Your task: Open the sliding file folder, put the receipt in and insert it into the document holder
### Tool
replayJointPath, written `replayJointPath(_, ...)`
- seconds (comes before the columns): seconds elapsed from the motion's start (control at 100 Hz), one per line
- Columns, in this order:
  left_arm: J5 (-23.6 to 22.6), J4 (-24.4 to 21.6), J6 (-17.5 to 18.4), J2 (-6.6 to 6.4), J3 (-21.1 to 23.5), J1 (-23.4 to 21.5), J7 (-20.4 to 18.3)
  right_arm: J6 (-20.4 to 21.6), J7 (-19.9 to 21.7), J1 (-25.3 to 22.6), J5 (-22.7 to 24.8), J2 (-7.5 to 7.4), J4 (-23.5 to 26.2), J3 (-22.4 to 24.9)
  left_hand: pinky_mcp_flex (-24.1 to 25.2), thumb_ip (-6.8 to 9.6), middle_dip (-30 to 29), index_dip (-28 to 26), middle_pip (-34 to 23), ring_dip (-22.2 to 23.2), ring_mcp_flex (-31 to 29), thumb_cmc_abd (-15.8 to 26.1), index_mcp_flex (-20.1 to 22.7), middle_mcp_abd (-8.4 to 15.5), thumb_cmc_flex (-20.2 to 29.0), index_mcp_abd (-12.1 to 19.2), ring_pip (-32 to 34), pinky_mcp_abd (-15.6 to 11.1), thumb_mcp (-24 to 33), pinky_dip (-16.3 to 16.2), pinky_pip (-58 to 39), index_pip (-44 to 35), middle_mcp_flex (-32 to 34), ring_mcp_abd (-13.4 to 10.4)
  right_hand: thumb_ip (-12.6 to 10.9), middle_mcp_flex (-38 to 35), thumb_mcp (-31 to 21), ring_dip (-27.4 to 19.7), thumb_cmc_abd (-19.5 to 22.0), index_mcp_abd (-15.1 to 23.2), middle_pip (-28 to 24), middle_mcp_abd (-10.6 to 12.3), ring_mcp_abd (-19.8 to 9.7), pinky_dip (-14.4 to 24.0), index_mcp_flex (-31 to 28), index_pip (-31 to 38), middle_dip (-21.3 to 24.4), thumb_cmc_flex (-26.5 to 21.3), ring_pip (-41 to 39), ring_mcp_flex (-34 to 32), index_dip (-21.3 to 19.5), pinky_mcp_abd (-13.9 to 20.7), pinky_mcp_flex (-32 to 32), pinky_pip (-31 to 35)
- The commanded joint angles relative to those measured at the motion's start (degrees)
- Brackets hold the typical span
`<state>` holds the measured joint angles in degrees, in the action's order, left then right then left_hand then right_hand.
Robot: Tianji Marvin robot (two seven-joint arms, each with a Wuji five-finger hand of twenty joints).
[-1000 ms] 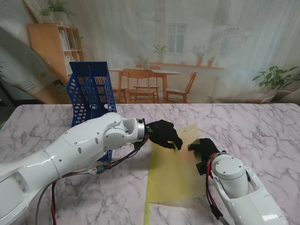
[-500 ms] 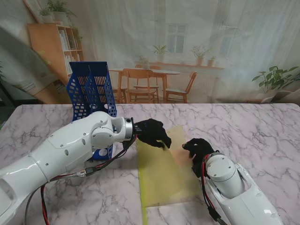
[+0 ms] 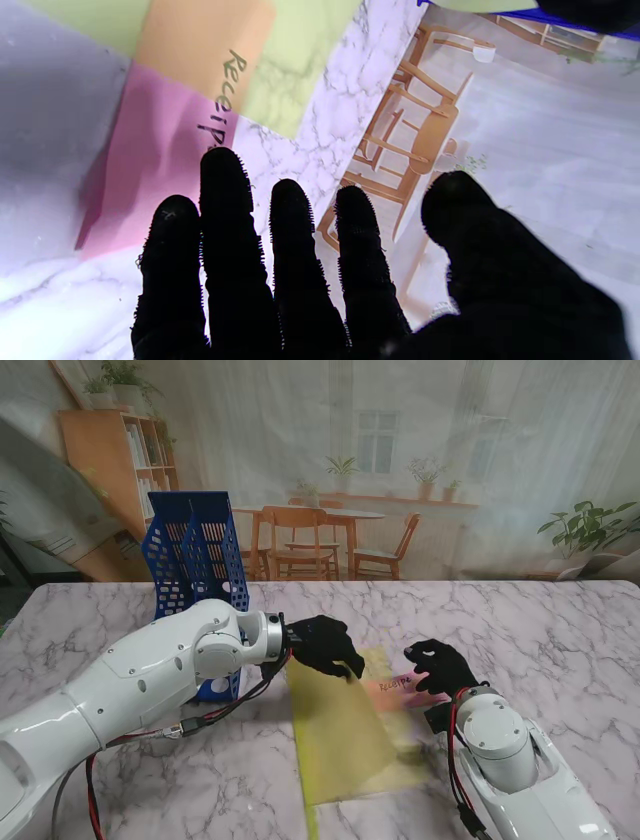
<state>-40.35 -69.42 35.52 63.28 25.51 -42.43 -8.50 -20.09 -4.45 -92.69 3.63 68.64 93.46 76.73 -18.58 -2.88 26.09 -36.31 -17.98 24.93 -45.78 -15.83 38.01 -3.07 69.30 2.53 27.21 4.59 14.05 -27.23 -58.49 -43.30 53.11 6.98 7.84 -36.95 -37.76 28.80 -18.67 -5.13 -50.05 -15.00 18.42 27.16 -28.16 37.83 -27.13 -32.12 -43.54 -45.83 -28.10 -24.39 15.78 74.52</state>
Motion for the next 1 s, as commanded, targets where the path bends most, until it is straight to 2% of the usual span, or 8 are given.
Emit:
replayJointPath(0.0,-0.1,0.1,0.3,0.12,0.0,0.1,-0.6,0.7,-0.2,-0.6,0.4,-0.17,0.8,0.7,0.2,0.28,1.0,-4.9,-1.5,1.2,-0.7,7.2,5.9,0.7,4.7,1.3,2.3,-2.0,1.9,-0.5,-1.1,-9.7,0.9,1.5,-1.1,0.4,1.1,-0.3,1.5,2.3,0.9,0.7,-0.7,1.2,0.2,0.5,0.6,2.3,0.6,0.5,-0.9,1.7,-0.1,1.1)
replayJointPath(0.12,-0.2,0.0,0.4,-0.03,0.3,0.0,-0.7,4.5,-1.4,-1.5,2.9,-0.36,1.4,1.8,0.3,0.28,0.9,-5.1,-1.5,1.2,-0.7,7.2,5.9,0.7,4.7,1.4,2.3,-2.0,1.9,-0.5,-1.1,-9.6,0.9,1.6,-1.1,-1.6,1.0,-0.1,0.8,4.0,0.6,0.9,-0.7,1.9,-3.4,1.1,0.8,1.8,-0.4,-0.9,-0.8,1.5,1.2,2.1)
replayJointPath(0.22,-0.5,-0.2,0.6,-0.2,1.0,-0.4,-0.6,7.5,-2.4,-2.7,7.4,-0.76,1.9,2.6,0.3,0.28,0.9,-5.1,-1.5,1.2,-0.7,7.2,5.9,0.7,4.7,1.3,2.3,-2.0,1.8,-0.5,-1.1,-9.5,0.8,1.4,-0.9,0.6,-0.6,0.1,-1.4,7.5,1.3,1.5,-1.8,2.6,-5.3,0.6,1.1,4.4,-1.1,0.3,-0.6,2.5,1.3,3.2)
replayJointPath(0.37,-1.1,-0.4,0.9,-0.48,1.8,-0.8,-0.6,9.8,-3.7,-4.5,17.7,-1.73,2.2,3.4,0.4,0.29,0.9,-5.2,-1.4,1.1,-0.5,7.3,5.9,0.8,4.7,1.4,2.1,-2.0,1.7,-0.5,-1.0,-9.5,0.8,1.4,-0.3,13.3,-1.1,1.8,-6.1,11.0,2.1,3.3,-5.5,4.2,-3.4,-1.8,0.0,11.0,-1.4,11.6,-0.1,7.1,-2.3,4.3)
replayJointPath(0.52,-1.1,-0.4,1.2,-0.57,2.1,-0.9,-0.7,8.5,-6.1,-5.3,30.8,-2.75,1.1,2.7,0.4,0.35,0.8,-5.3,-1.4,1.1,-0.6,7.3,5.9,0.8,4.7,1.4,2.1,-2.1,1.8,-0.5,-1.0,-9.4,0.8,1.3,-0.1,22.7,0.5,1.3,-8.9,8.0,4.7,4.2,-8.0,5.8,0.5,-6.2,0.7,14.9,2.1,22.4,2.6,10.7,-7.7,2.2)
replayJointPath(0.67,-1.1,-0.3,1.3,-0.54,2.1,-0.9,-0.6,4.6,-7.6,-5.2,39.2,-3.54,-0.2,1.1,0.3,0.34,0.8,-5.3,-1.4,1.0,-0.6,7.4,5.8,0.8,4.7,1.3,2.1,-2.1,1.7,-0.5,-1.0,-9.3,0.7,1.4,-0.3,26.7,5.3,-2.4,-10.0,7.2,10.1,4.7,-8.4,5.7,6.1,-9.9,5.2,14.8,11.3,27.8,6.7,10.0,-13.9,-6.2)
replayJointPath(0.84,-1.0,-0.2,1.4,-0.6,2.2,-1.0,-0.7,-1.3,-2.8,-5.7,44.8,-4.77,1.4,-0.5,0.4,0.35,0.7,-5.3,-1.4,1.0,-0.6,7.3,5.8,0.7,4.7,1.3,2.1,-2.1,1.7,-0.5,-1.0,-9.3,0.7,1.5,-0.4,27.2,6.7,-11.6,-9.9,9.7,27.1,6.2,-8.0,1.6,15.5,-13.5,14.9,16.6,30.4,32.1,13.3,5.9,-20.2,-24.9)
replayJointPath(0.99,-1.1,-0.3,1.4,-0.62,2.5,-1.2,-0.6,-5.2,-1.7,-4.4,48.4,-5.25,0.5,-3.2,0.4,0.39,0.7,-5.3,-1.4,1.0,-0.6,7.3,5.8,0.6,4.7,1.2,2.2,-2.2,1.7,-0.5,-1.0,-9.3,0.7,1.4,-0.4,27.0,6.5,-14.8,-10.4,8.7,32.0,6.4,-6.9,0.9,13.3,-10.6,16.5,16.8,36.7,31.6,14.2,4.1,-20.1,-33.1)
